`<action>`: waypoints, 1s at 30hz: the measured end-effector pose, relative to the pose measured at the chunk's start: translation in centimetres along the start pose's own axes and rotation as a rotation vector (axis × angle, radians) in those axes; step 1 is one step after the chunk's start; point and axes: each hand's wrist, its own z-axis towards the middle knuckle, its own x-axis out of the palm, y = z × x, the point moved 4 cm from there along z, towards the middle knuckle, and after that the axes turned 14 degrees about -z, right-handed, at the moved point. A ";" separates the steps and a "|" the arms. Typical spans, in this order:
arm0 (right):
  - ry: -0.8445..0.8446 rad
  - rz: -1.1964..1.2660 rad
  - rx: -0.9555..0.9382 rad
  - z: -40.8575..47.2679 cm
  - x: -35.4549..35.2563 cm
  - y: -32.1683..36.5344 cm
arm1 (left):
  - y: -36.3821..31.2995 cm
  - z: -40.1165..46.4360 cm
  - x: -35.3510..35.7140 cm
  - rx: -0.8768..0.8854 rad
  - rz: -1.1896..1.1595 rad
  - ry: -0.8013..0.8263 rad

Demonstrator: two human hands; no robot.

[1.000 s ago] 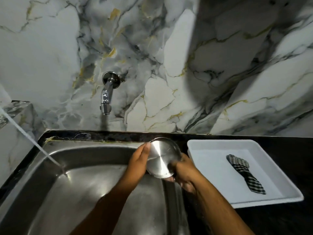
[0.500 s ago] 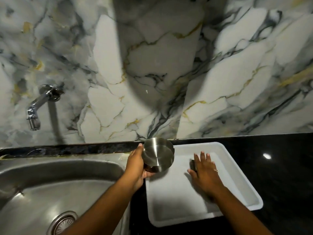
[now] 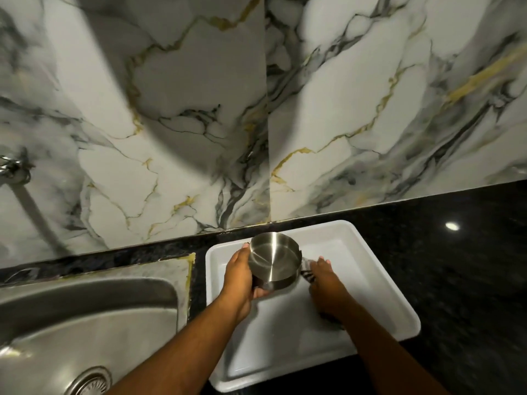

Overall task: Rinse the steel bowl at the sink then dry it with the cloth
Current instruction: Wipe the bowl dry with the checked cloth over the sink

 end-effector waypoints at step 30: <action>0.006 -0.079 -0.707 -22.2 2.8 49.6 | -24.3 -12.1 -30.5 0.516 0.181 0.040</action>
